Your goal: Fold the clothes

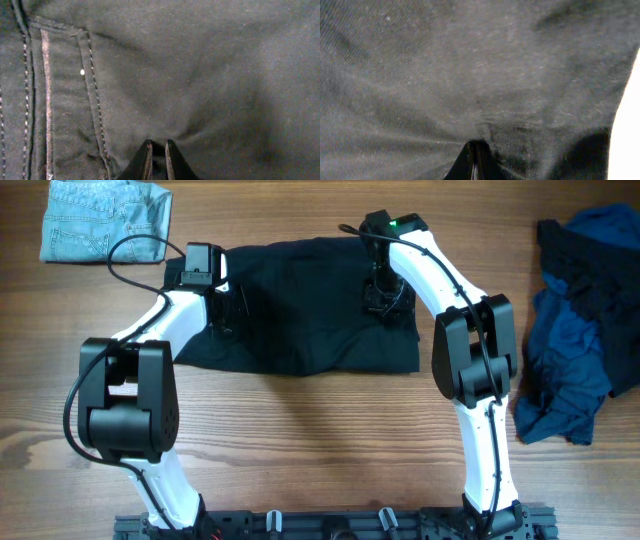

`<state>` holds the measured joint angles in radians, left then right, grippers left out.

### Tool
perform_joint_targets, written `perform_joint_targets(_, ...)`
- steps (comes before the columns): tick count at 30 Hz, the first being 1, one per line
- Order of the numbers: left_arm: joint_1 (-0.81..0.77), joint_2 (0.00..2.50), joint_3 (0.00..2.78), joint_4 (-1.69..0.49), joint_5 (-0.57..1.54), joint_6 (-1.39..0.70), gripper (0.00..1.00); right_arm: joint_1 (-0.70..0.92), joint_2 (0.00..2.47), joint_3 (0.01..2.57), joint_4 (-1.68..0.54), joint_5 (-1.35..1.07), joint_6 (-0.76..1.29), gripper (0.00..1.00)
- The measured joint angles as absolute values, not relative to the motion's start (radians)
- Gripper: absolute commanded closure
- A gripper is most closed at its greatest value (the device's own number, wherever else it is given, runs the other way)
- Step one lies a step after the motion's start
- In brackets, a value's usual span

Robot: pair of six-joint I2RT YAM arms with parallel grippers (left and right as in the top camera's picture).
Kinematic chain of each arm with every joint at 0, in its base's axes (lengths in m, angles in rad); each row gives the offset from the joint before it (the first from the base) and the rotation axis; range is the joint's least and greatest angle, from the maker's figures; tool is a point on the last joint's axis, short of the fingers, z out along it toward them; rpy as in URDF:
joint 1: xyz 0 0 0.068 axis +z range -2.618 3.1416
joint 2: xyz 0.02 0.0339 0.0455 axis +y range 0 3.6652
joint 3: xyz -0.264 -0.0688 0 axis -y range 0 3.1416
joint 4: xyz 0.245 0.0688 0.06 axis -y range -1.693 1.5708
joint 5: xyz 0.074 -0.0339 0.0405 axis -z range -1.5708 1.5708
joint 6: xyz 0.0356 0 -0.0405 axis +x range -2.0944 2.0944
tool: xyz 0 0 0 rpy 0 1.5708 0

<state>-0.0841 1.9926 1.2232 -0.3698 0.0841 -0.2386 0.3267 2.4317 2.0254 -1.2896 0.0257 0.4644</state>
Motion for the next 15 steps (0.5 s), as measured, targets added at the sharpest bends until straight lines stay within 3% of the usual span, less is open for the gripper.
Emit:
perform_joint_targets(10, -0.11, 1.968, 1.353, -0.427, 0.083, -0.229, 0.82, 0.312, 2.324, 2.011, -1.118, 0.113, 0.353, 0.95)
perform_joint_targets(15, -0.117, 1.897, 1.403, -0.442, 0.083, -0.224, 0.79, 0.307, 2.2, 2.011, -0.972, -0.043, 0.225, 0.91)
